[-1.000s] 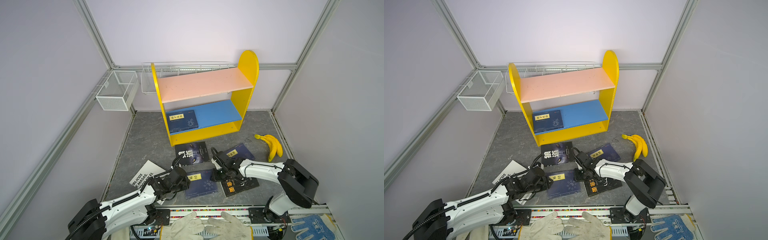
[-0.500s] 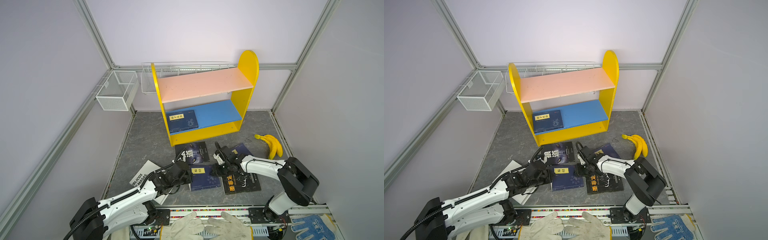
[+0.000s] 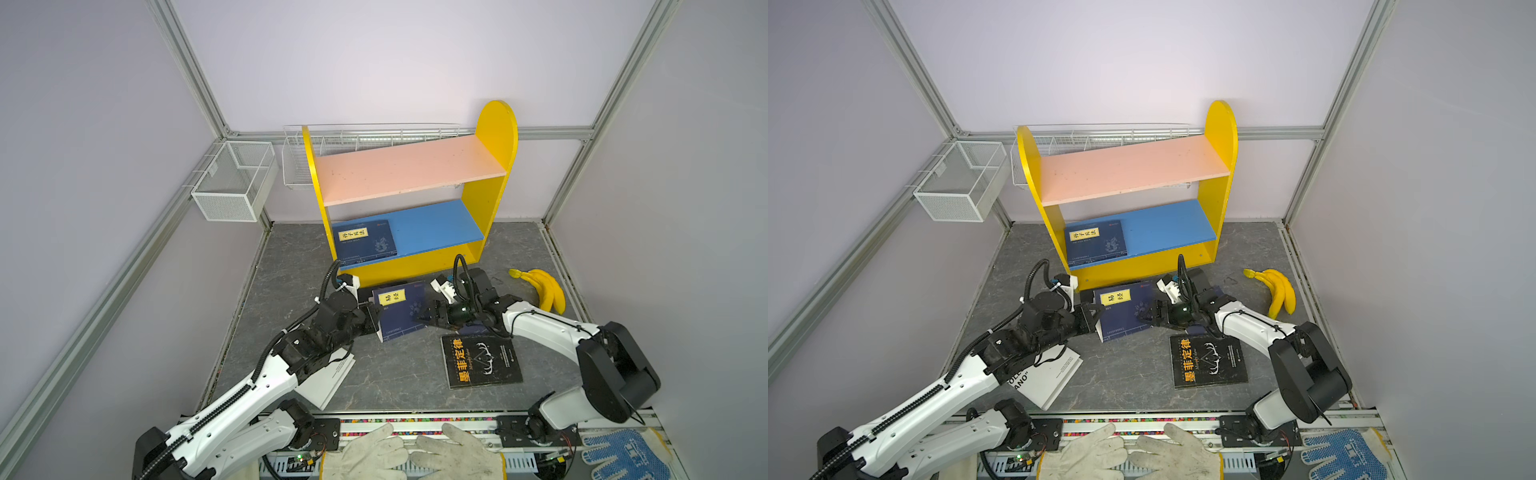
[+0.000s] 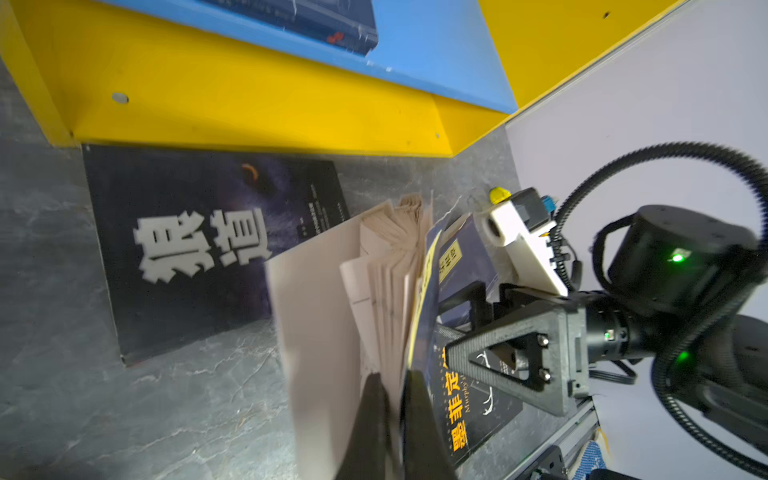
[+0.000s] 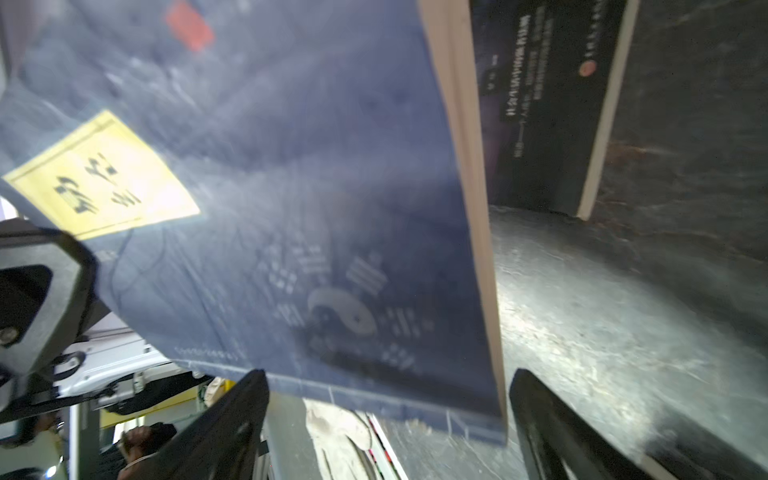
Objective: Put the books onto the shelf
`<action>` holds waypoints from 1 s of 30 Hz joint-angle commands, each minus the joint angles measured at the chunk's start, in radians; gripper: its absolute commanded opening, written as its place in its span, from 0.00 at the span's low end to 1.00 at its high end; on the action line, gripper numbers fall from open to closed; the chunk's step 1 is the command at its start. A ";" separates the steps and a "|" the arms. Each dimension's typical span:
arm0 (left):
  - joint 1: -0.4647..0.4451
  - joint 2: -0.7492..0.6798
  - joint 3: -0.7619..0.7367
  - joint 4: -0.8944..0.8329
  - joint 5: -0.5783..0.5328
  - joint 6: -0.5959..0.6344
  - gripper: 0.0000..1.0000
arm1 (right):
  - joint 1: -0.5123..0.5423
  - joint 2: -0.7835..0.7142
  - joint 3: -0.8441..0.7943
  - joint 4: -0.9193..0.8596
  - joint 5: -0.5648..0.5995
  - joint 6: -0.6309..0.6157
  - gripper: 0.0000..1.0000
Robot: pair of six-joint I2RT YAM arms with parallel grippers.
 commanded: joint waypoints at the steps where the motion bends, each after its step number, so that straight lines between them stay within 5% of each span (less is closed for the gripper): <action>1: 0.029 -0.030 0.066 -0.013 0.033 0.051 0.00 | -0.038 -0.042 -0.040 0.160 -0.159 0.040 0.96; 21: 0.176 -0.092 0.055 0.145 0.333 0.019 0.00 | -0.093 -0.036 -0.046 0.503 -0.307 0.253 0.87; 30: 0.282 -0.081 -0.015 0.220 0.415 -0.023 0.00 | -0.092 -0.005 -0.070 0.702 -0.335 0.408 0.39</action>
